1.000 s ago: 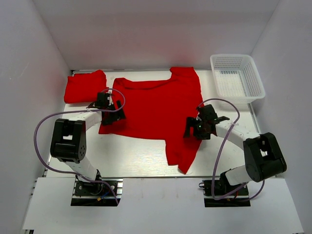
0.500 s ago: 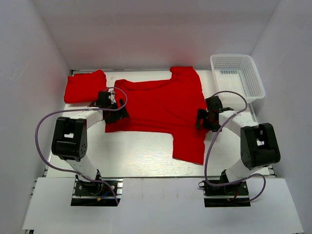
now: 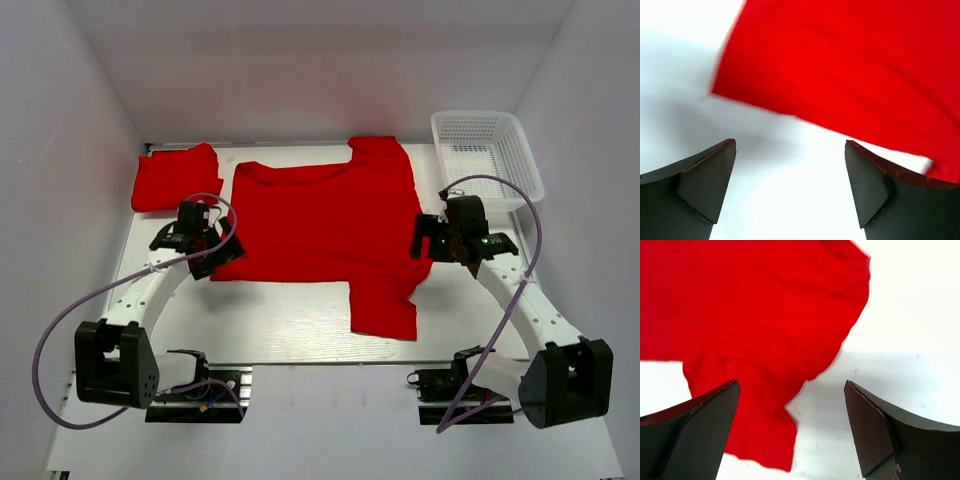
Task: Fold and stack the t-shirts
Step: Flatten out the tshirt, then grap the side of the flattened tshirt closest away from the robot with both arms
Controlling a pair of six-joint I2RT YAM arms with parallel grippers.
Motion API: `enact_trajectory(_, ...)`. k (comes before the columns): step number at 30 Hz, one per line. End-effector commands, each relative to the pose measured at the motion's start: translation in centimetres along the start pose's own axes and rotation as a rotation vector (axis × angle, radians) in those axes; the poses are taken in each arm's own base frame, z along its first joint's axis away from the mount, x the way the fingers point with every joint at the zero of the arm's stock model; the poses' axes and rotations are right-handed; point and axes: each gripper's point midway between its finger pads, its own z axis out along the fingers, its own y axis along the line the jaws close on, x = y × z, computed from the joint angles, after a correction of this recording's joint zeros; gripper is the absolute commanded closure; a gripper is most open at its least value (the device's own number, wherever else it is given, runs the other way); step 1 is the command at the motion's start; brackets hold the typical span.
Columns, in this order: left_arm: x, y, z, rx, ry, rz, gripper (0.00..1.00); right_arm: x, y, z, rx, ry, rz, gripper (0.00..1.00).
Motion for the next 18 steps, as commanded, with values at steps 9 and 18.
enact_trajectory(9, 1.1, 6.5, 4.1, -0.248, 0.021, -0.182, 0.03, 5.2, 1.5, -1.8, -0.103, 0.125, 0.071, 0.1)
enact_trajectory(18, 2.5, 7.6, 7.1, -0.242, 0.018, -0.228, 0.38, 6.9, 2.1, -1.7, -0.148, 0.159, 0.095, 0.1)
